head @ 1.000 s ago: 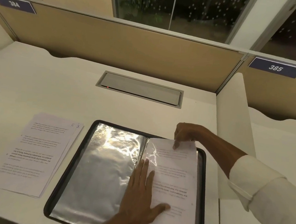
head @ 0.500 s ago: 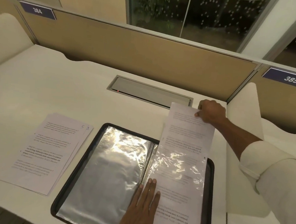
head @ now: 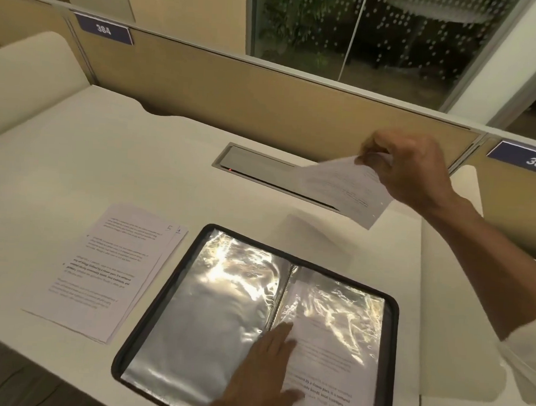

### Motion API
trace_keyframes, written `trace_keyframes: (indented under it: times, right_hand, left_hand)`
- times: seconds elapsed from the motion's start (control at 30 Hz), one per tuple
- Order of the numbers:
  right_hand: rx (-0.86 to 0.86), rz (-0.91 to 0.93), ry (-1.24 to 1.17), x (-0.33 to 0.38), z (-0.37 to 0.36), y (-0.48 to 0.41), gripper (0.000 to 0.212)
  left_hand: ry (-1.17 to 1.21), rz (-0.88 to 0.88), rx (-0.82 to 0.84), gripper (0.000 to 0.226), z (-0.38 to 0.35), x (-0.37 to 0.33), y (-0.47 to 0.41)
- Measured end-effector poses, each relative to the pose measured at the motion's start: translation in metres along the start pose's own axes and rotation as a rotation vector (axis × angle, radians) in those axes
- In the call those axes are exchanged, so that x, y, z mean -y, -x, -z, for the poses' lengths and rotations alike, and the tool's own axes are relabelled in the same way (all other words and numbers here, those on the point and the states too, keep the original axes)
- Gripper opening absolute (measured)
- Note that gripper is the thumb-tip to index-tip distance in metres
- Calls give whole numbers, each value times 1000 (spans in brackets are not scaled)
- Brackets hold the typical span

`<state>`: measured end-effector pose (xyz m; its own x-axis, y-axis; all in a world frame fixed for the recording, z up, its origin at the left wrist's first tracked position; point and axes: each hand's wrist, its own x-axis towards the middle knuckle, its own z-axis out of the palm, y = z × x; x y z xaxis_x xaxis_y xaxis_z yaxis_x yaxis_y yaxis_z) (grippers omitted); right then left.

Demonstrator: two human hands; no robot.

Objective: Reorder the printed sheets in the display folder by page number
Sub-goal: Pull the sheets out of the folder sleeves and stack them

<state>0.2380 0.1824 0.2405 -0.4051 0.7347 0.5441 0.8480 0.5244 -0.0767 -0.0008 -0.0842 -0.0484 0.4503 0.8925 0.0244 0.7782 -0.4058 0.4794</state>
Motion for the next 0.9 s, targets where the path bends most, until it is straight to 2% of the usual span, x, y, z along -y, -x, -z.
trace_keyframes:
  times: [0.1, 0.23, 0.33, 0.4, 0.47, 0.53, 0.63, 0.73, 0.8, 0.9]
  right_hand:
    - [66, 137, -102, 52, 18, 7, 9]
    - [181, 179, -265, 109, 19, 18, 12]
    - [267, 153, -410, 143, 13, 20, 8]
    - [317, 92, -492, 163, 7, 16, 8]
    - [343, 13, -572, 178, -3, 9, 8]
    - [344, -96, -699, 192, -19, 0, 6]
    - [256, -425, -983, 213, -56, -8, 13]
    - [180, -781, -1221, 236, -105, -3, 40]
    - [272, -923, -1316, 259, -138, 7, 49]
    - [412, -1014, -1355, 298, -181, 23, 47]
  left_hand:
    - [355, 301, -169, 106, 41, 0, -5]
    - [446, 513, -513, 126, 107, 24, -13]
    - [522, 650, -612, 130, 150, 56, -6]
    - [536, 653, -640, 107, 173, 76, 7]
    - [577, 635, -665, 58, 195, 91, 24]
    - [719, 678, -610, 30, 215, 102, 41]
    - [935, 733, -559, 21, 237, 124, 66]
    - [947, 787, -556, 20, 254, 154, 86]
    - [936, 806, -551, 18, 261, 178, 96]
    - [877, 831, -527, 16, 273, 214, 106]
